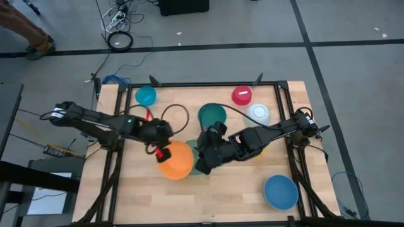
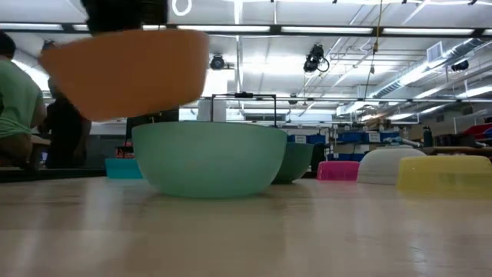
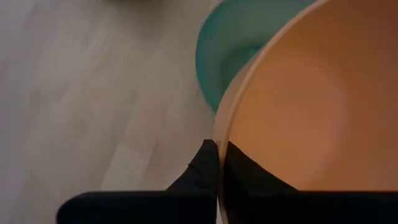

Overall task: Nest bowls inside each other
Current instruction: Stack the orange bowl on top of the green bowl, then stack the bottom right blue bowl on top of the orange bowl

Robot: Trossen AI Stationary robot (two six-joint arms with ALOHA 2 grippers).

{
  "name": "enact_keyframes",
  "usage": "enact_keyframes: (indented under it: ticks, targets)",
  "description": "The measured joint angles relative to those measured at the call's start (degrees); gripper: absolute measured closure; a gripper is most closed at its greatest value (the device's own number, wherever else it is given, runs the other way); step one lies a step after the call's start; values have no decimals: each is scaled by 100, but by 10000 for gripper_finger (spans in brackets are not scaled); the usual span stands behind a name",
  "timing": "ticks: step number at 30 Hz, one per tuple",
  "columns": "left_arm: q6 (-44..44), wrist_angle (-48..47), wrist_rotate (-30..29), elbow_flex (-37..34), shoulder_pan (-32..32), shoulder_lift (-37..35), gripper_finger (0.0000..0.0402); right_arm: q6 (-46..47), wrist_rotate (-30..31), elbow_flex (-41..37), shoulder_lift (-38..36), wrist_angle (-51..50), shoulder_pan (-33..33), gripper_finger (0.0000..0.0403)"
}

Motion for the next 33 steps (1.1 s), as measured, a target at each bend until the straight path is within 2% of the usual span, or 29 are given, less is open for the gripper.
enact_keyframes:
  ticks: [6, 10, 15, 18, 23, 28, 30, 33]
  targets:
    - [373, 887, 433, 1, 561, 649, 395, 149, 237, 0, 2, -147, 307, 245]
    - [587, 1217, 787, 1, 701, 1115, 395, 274, 246, 0, 2, -261, 404, 245]
    - [769, 1730, 901, -1, 763, 1458, 393, 669, 252, 0, 2, -657, 495, 245]
    - [881, 1957, 929, 6, 754, 1362, 362, 1281, 254, 0, 2, -1470, 510, 240]
    - [1064, 1803, 732, 308, 722, 909, 282, 2705, 310, -92, 2, -3165, 450, 207]
    - [1159, 1214, 600, 683, 698, 451, 211, 2602, 384, -467, -90, -2979, 328, 173]
    - [1146, 967, 501, 849, 624, 265, 192, 2583, 293, -735, -90, -3137, 63, 171]
    - [1046, 696, 240, 1031, 402, -64, 175, 2109, -104, -1269, -85, -2605, -451, 177]
